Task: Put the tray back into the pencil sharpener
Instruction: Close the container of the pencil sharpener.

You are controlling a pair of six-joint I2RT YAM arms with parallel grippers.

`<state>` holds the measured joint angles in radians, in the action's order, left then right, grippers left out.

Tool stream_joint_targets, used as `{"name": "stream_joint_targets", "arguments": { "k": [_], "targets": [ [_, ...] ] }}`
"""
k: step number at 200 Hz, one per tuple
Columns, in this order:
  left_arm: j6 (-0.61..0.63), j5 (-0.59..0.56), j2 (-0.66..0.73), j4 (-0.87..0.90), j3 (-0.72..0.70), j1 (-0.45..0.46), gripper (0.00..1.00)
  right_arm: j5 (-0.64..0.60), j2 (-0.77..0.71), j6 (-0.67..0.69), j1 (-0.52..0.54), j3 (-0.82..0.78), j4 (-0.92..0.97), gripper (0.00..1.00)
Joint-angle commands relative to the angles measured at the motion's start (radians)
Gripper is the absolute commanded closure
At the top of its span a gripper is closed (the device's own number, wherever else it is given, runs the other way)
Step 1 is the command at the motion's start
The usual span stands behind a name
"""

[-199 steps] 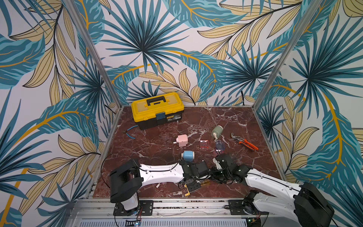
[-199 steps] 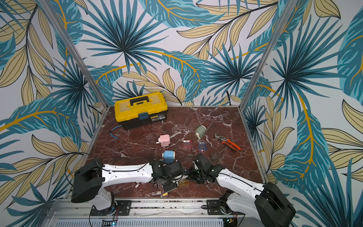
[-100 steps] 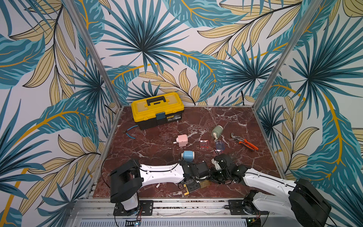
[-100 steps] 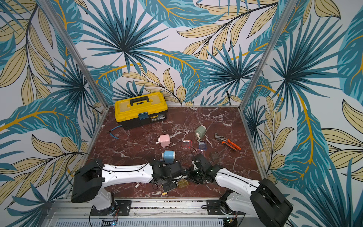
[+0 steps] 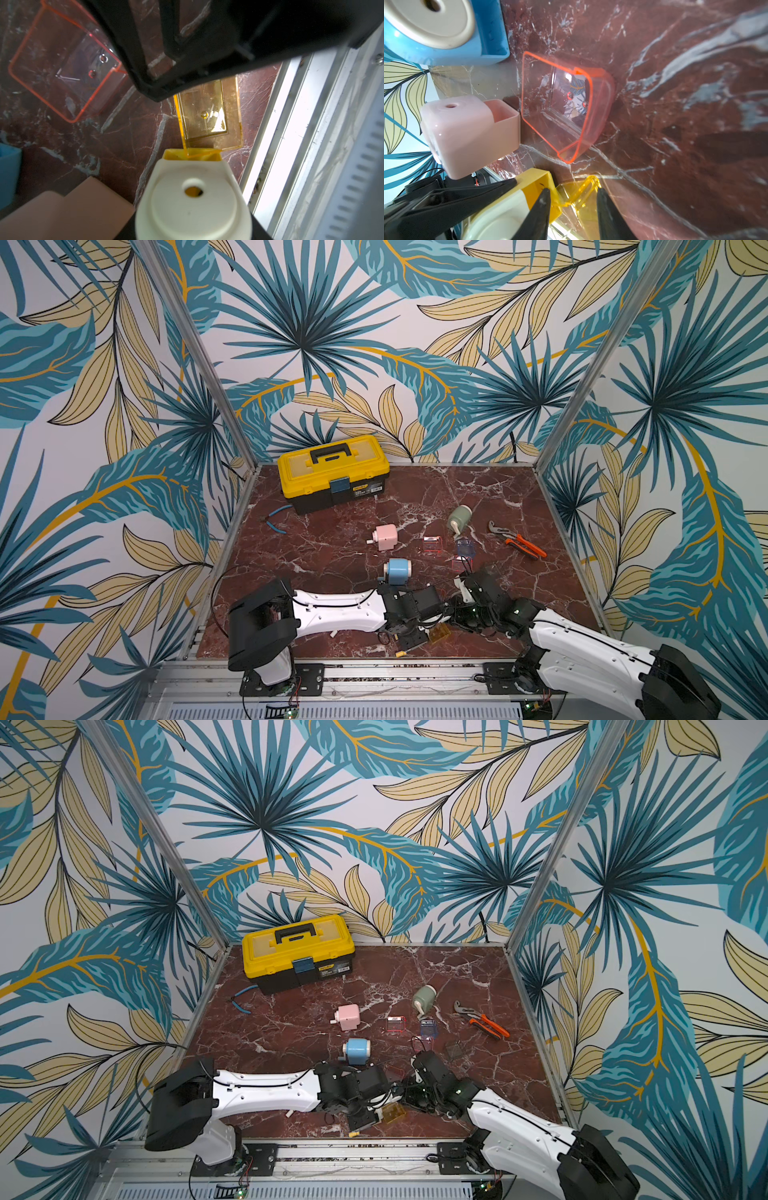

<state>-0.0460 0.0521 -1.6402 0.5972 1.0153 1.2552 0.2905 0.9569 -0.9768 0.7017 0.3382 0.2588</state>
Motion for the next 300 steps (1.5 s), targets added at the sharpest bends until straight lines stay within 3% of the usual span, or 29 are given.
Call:
{"name": "stream_joint_targets", "arguments": {
  "k": [1, 24, 49, 178, 300],
  "targets": [
    [0.002, 0.026, 0.006, -0.073, -0.003, 0.012, 0.36, -0.024, -0.022, 0.023, 0.01, -0.009, 0.051, 0.6],
    [0.0, 0.025, 0.013, -0.073, -0.007, 0.016, 0.24, -0.025, -0.039, 0.03, 0.009, -0.009, 0.072, 0.59],
    [-0.009, 0.015, 0.027, -0.073, -0.023, 0.019, 0.22, -0.017, -0.044, 0.033, 0.01, -0.01, 0.076, 0.59],
    [-0.036, 0.025, 0.083, -0.111, -0.1, 0.035, 0.49, -0.065, 0.001, 0.065, 0.081, 0.032, 0.134, 0.7],
    [-0.04, 0.006, 0.065, -0.142, -0.099, 0.051, 0.5, -0.053, 0.016, -0.024, 0.152, -0.008, -0.03, 0.75]
  ]
}}
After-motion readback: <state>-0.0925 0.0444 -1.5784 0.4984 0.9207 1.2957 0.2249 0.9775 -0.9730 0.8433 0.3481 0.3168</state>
